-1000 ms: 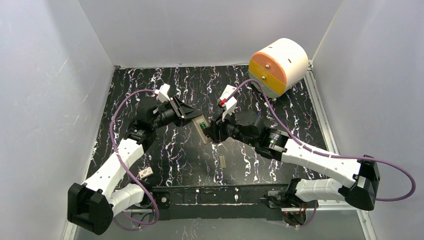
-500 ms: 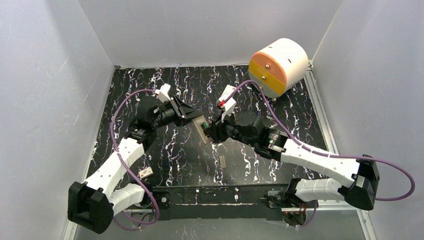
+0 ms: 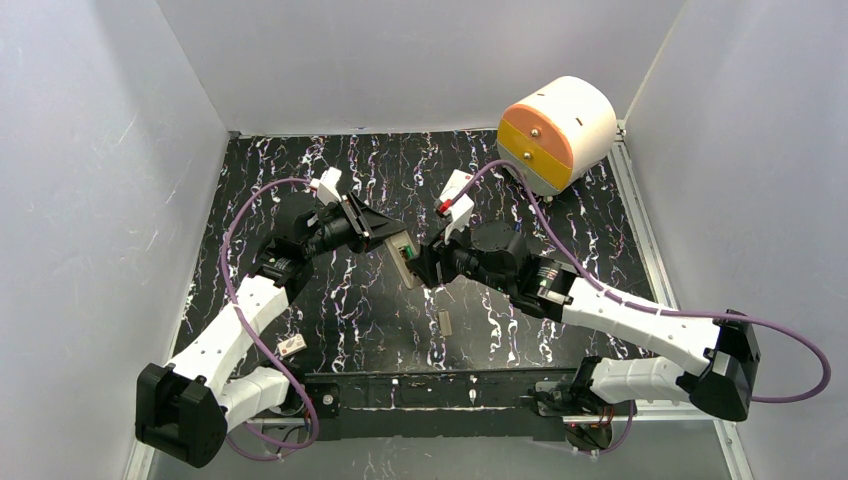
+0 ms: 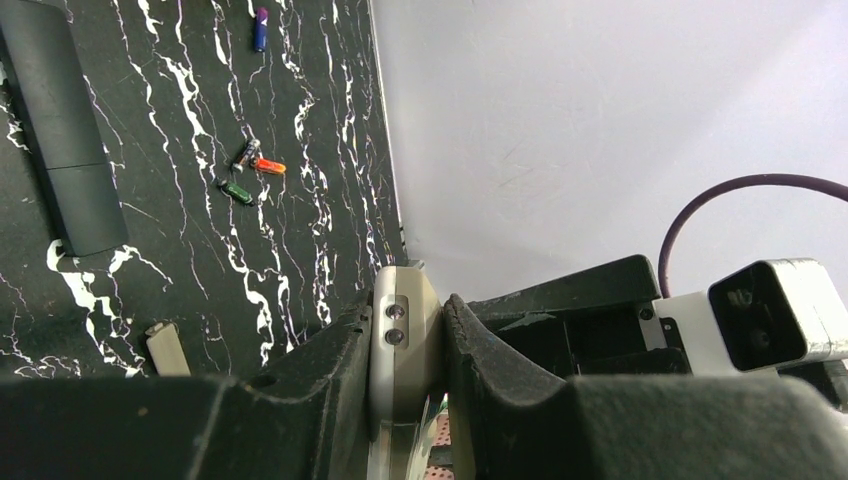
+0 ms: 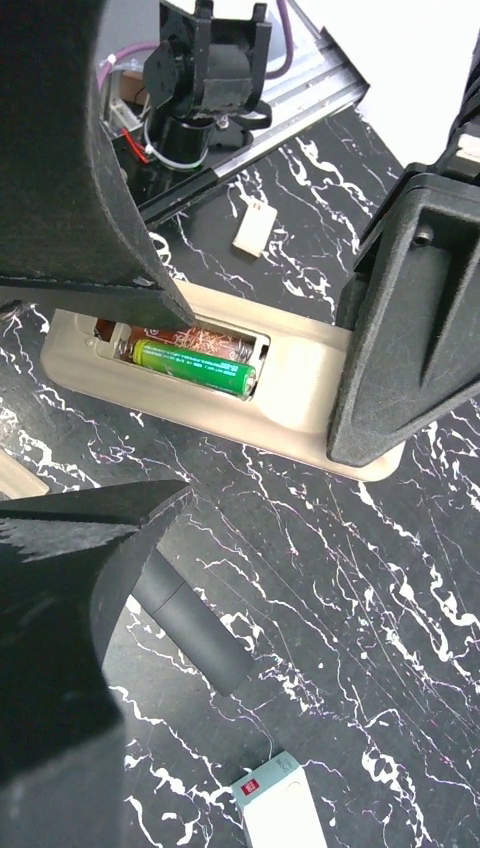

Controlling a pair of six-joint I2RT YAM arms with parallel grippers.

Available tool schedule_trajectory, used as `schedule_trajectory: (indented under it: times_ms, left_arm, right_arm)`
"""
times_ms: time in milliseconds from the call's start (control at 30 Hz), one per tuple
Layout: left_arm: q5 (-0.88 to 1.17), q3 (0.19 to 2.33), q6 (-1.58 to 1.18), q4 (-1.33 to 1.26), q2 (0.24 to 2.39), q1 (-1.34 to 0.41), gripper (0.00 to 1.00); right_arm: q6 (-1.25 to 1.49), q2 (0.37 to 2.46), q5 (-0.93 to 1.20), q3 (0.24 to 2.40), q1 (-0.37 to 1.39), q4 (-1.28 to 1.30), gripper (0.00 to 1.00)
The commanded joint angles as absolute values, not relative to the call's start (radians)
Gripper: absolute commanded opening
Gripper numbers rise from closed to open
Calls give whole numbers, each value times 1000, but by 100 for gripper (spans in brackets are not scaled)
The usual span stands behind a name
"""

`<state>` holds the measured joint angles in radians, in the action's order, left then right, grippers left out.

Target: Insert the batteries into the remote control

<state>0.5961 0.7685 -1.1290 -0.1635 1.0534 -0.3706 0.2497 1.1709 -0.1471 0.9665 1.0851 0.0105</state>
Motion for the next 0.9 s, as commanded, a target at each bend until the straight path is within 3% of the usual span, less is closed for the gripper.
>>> schedule_trajectory:
  times_ms: [0,233,333,433,700,867]
  left_arm:
    - [602,805,-1101,-179,1042,-376,0]
    - [574,822,-1079,-161,1047,-376,0]
    - [555,827,-1086,-161,1048,-377,0]
    - [530,828,-1110,-162,1049,-377,0]
    - [501,845,-1113,-163,1065,-376,0]
    - [501,872,-1113,-179,1092,-376,0]
  right_arm:
    - [297,1118,-136,996,1089,-39,68]
    - [471,1054,-171,938,1089,-163,77]
    - [720,1046,-377,887,1087,-177,82]
    - [1143,1025,-609,859,1075,-17,97]
    - [1586,979,-421,681,965,-222,99]
    - [1714,1034,-303,608,960,-444,93]
